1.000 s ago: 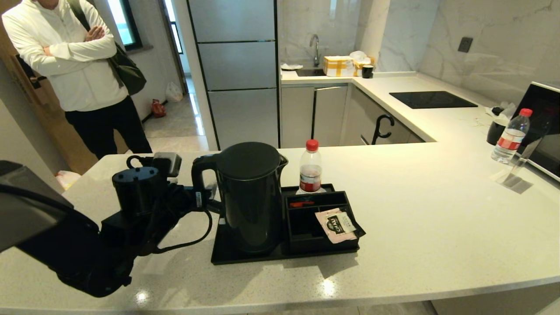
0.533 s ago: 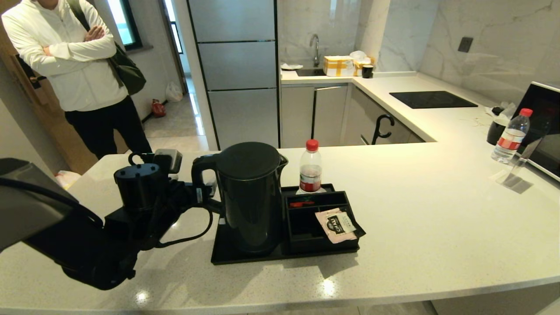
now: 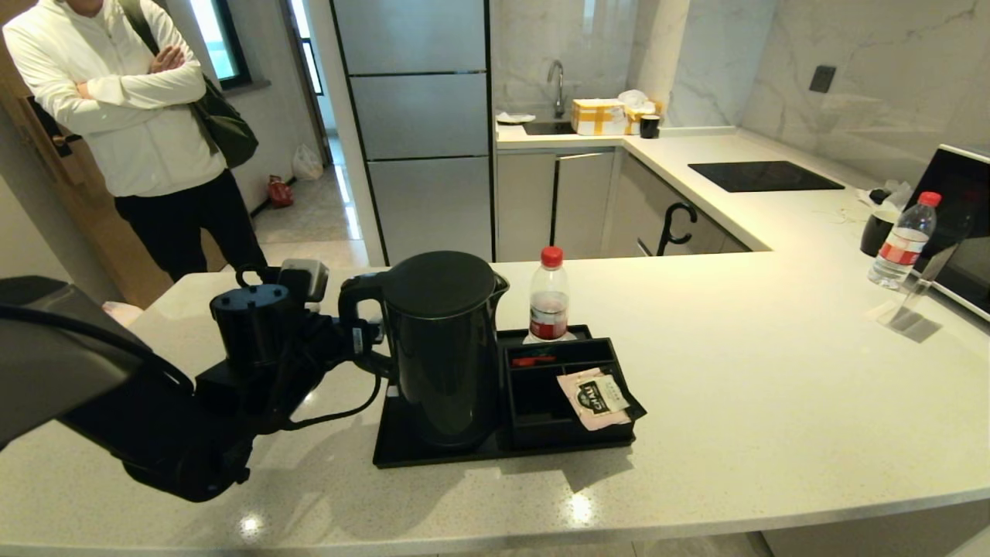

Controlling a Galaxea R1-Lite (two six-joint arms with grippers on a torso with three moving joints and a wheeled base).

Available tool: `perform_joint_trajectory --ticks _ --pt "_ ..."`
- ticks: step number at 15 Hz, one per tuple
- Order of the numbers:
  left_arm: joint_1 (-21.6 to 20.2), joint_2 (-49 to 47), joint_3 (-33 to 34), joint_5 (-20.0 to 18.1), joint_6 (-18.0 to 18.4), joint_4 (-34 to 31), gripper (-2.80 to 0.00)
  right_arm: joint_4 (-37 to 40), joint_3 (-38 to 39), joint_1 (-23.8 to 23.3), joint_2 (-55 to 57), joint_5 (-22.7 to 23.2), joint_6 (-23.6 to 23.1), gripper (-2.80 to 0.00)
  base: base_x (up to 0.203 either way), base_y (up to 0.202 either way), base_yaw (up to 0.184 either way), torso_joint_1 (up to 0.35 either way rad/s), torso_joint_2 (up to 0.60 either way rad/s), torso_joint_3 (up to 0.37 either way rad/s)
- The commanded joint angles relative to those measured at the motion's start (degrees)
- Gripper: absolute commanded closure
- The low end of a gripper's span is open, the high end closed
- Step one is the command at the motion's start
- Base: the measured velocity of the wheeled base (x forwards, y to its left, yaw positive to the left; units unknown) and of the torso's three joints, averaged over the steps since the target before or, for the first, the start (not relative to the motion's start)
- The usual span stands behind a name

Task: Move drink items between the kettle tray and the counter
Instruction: Pick up the kettle

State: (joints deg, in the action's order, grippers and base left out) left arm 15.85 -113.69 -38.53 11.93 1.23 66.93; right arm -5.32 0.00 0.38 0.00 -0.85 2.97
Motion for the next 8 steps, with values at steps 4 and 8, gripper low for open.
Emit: perform_joint_trajectory --ticks 4,8 --pt "0.0 -0.7 -0.7 0.1 0.1 0.4 -2.8 0.0 1.8 0.1 0.1 0.0 0.0 0.0 0.0 0.0 0.0 0.0 0.0 0.0" --pt "0.1 0.1 -0.7 0.0 0.0 0.4 -2.8 0.0 1.8 0.1 0.1 0.0 0.0 0.0 0.0 0.0 0.0 0.0 0.0 0.0"
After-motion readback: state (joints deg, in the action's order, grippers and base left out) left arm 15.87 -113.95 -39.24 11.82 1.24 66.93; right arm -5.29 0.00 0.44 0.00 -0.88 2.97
